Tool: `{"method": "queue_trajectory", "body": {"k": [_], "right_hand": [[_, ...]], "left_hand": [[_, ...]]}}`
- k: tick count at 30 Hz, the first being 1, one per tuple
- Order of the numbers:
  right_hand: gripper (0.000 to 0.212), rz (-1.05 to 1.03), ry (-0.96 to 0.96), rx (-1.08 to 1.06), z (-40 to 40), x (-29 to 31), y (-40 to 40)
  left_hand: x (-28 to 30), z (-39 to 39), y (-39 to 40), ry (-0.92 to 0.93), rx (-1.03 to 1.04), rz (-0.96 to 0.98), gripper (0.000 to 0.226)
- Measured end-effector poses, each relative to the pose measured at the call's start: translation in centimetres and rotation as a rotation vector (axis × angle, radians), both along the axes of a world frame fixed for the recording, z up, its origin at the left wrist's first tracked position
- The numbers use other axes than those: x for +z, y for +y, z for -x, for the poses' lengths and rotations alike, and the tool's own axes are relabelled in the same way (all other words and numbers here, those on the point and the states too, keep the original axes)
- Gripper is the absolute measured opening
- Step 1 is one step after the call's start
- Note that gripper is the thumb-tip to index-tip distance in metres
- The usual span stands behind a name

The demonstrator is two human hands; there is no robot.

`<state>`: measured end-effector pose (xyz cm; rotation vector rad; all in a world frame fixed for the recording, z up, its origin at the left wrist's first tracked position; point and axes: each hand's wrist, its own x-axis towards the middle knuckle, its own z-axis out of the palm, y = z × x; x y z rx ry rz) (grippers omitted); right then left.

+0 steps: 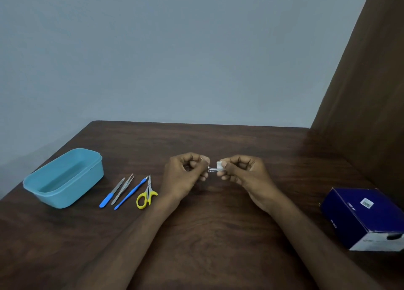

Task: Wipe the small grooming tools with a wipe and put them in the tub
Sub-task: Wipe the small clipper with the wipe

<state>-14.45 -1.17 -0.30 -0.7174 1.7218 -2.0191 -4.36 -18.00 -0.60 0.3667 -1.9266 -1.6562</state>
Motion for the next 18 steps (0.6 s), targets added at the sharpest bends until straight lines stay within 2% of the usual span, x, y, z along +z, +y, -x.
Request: {"method": "queue_trajectory", "body": {"k": [2,6,11,13,16,18], "right_hand": [[0.007,0.037,-0.139,-0.019,0.4,0.3,0.3],[0.005,0.046,-0.341,-0.027,1.1,0.4,0.5],[0.003,0.069,-0.381,-0.041,1.5,0.2,0.6],[0.004,0.089,-0.266,-0.13,1.3,0.2,0.6],[0.002,0.052,0.183,-0.465,2.2,-0.1,0.9],[0.003,0.029,0.362,-0.529,2.6,-0.2,1.2]], "left_hand": [[0.0,0.0,0.0,0.011,-0.073,-0.053,0.009],[-0.1,-0.2,0.0,0.002,-0.202,0.014,0.014],[-0.3,-0.2,-0.2,-0.009,-0.312,0.056,0.012],[-0.5,-0.1,-0.2,0.001,-0.307,0.07,0.011],[-0.8,0.2,-0.4,0.013,-0.265,0.053,0.012],[-1.0,0.4,-0.5,0.008,-0.242,0.042,0.012]]}}
